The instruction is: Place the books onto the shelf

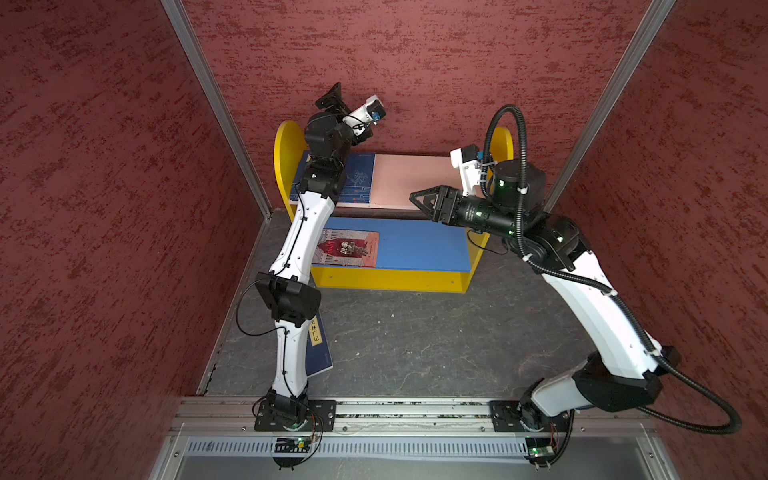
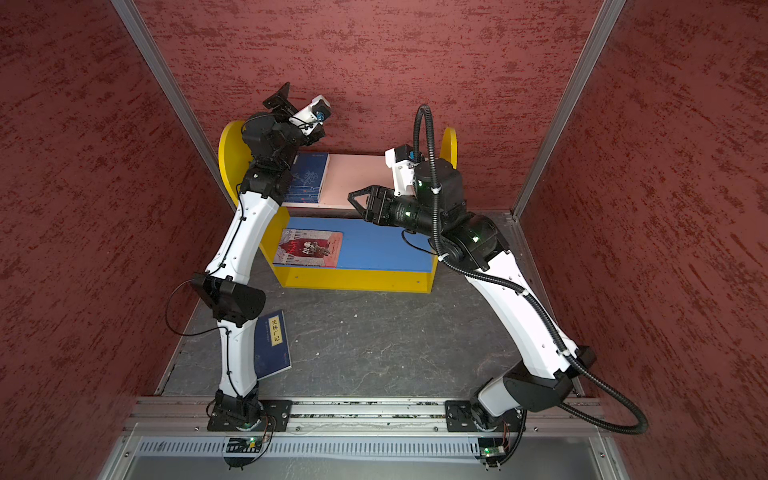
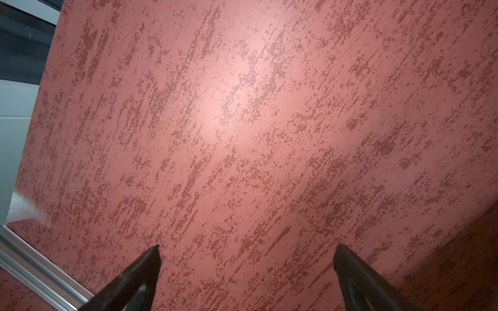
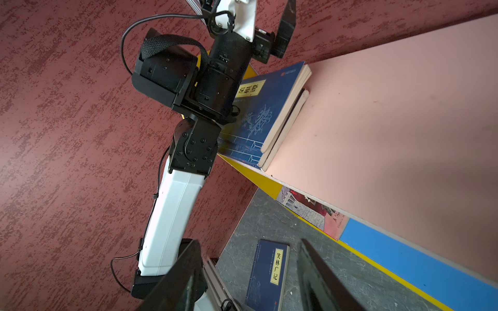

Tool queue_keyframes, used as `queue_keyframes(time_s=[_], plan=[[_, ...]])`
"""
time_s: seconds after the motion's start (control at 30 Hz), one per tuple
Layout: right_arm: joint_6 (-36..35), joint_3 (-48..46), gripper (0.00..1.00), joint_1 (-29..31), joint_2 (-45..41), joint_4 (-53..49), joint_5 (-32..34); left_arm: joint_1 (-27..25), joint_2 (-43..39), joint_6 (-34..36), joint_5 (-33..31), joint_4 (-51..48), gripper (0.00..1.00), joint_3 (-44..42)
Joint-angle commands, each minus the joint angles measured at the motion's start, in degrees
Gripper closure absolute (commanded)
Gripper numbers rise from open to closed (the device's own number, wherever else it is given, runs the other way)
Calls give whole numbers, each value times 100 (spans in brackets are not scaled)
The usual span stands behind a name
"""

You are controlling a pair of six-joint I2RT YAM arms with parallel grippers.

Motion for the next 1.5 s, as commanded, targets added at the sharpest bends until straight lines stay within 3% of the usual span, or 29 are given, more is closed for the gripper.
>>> queue_keyframes(time_s=[0.0, 0.27, 0.67, 1.47], plan=[[-94, 110, 41, 21, 9, 189, 13, 74, 60, 22, -47, -38, 1, 98], [-91, 139, 41, 21, 53, 193, -16, 156, 42, 31, -112, -146, 1, -6], [-134, 189, 41, 21, 118, 179, -40, 305, -506, -95, -47, 85, 1, -962], [-126, 355, 40, 21, 283, 179, -100, 439, -993, -258, -44, 37, 1, -1420]])
